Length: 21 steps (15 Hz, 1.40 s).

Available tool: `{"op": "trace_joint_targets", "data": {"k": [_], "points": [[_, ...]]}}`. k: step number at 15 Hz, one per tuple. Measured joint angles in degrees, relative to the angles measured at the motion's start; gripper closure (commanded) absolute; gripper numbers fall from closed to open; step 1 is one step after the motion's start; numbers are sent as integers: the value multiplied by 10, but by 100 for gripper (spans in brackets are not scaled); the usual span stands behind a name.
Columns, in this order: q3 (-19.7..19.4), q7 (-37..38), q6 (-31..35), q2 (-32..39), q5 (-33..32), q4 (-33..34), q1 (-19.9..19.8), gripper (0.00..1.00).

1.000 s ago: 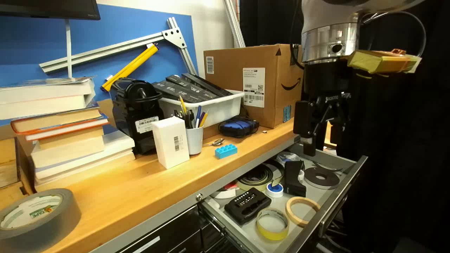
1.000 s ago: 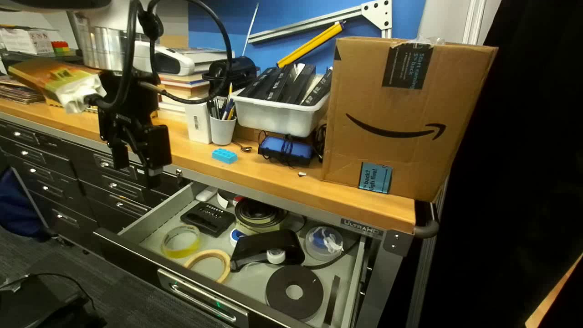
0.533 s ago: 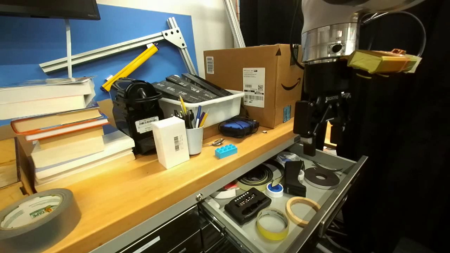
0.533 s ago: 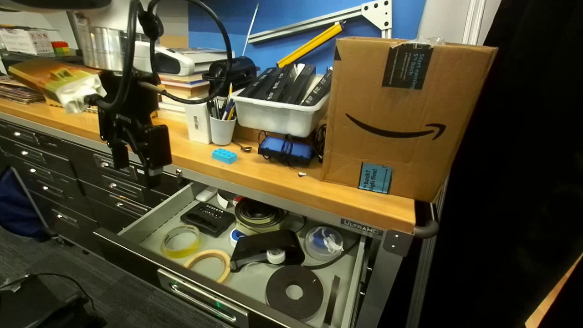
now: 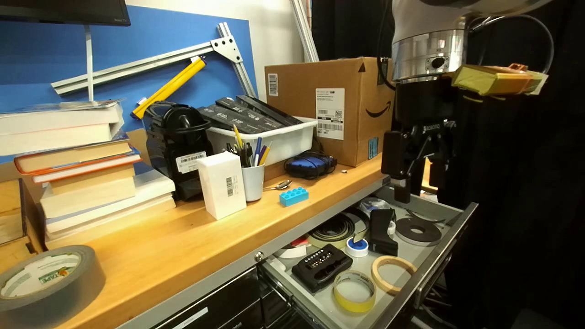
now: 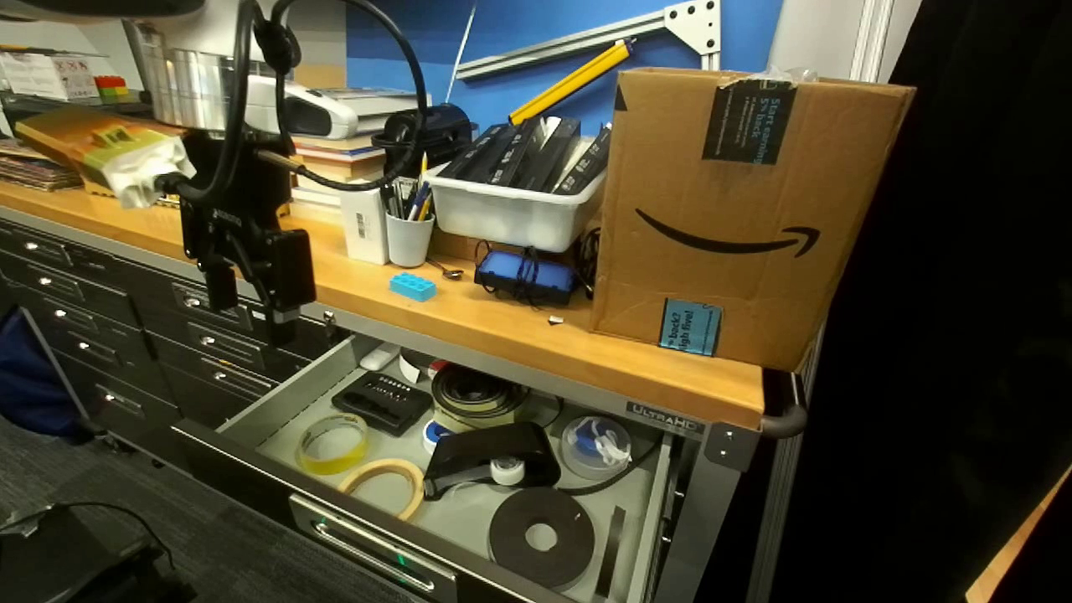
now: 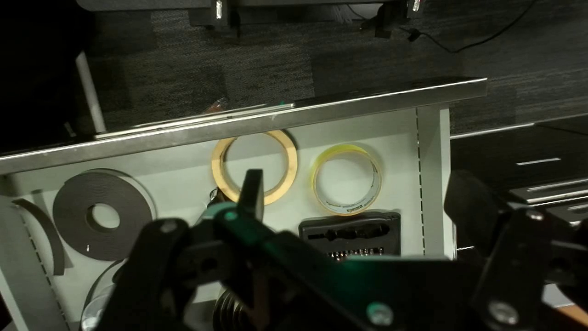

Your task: Put the blue object inside the drawer then close the drawer.

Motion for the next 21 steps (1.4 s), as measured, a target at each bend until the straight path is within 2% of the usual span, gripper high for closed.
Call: {"op": "trace_joint_targets", "data": {"k": [17,21], "points": [[0,0,0,0,0,0,0,0],[2,9,36,0,0,-6,0,0]]}}
